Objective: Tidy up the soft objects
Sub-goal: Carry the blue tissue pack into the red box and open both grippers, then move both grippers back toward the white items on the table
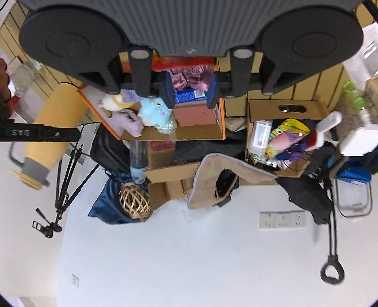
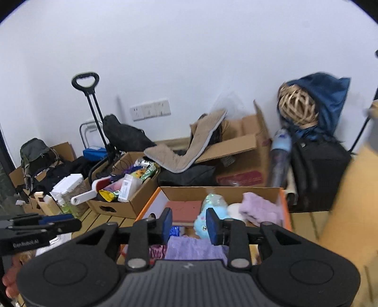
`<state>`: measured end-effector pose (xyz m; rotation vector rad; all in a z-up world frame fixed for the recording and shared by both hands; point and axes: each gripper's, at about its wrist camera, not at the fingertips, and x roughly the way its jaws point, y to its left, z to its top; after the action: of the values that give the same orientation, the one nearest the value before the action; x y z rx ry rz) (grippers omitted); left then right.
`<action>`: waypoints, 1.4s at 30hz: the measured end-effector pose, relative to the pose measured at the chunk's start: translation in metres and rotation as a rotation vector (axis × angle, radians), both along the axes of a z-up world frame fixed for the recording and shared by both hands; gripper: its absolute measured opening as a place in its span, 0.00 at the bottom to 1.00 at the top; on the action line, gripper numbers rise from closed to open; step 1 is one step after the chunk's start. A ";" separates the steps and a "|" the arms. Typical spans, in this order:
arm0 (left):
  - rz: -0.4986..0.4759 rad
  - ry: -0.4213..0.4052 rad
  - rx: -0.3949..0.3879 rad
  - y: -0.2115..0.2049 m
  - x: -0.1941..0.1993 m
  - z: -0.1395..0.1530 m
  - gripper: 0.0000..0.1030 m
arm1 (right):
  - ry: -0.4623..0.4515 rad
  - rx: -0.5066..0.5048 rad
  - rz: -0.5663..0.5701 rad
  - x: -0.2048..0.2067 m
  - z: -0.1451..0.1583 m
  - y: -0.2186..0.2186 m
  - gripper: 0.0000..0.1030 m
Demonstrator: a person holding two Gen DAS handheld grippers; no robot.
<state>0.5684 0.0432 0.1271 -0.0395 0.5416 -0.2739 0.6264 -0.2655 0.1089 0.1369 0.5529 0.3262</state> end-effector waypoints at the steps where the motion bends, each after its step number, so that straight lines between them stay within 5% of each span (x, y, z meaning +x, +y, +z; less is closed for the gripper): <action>1: -0.001 -0.017 0.001 0.000 -0.015 0.003 0.34 | -0.012 0.007 0.003 -0.015 0.003 -0.005 0.35; 9: 0.029 -0.164 -0.023 0.002 -0.166 -0.017 0.47 | -0.059 0.086 0.105 -0.162 -0.014 -0.025 0.44; 14: 0.068 -0.257 0.022 0.002 -0.265 -0.049 0.75 | -0.165 -0.036 0.100 -0.263 -0.038 -0.016 0.60; 17: 0.101 -0.278 0.048 0.005 -0.314 -0.069 0.82 | -0.237 -0.120 0.099 -0.322 -0.056 -0.008 0.73; 21: 0.111 -0.287 0.075 0.005 -0.359 -0.090 0.93 | -0.193 -0.011 0.109 -0.379 -0.084 -0.012 0.80; 27: 0.101 -0.273 0.092 0.004 -0.358 -0.095 0.93 | -0.110 0.028 0.102 -0.380 -0.103 -0.008 0.80; 42: 0.092 -0.228 0.052 -0.011 -0.294 -0.108 0.93 | -0.149 0.004 0.012 -0.322 -0.121 0.008 0.80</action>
<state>0.2740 0.0323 0.0193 0.0169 0.3192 -0.1715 0.3047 -0.2579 -0.0118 0.1124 0.4061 0.3465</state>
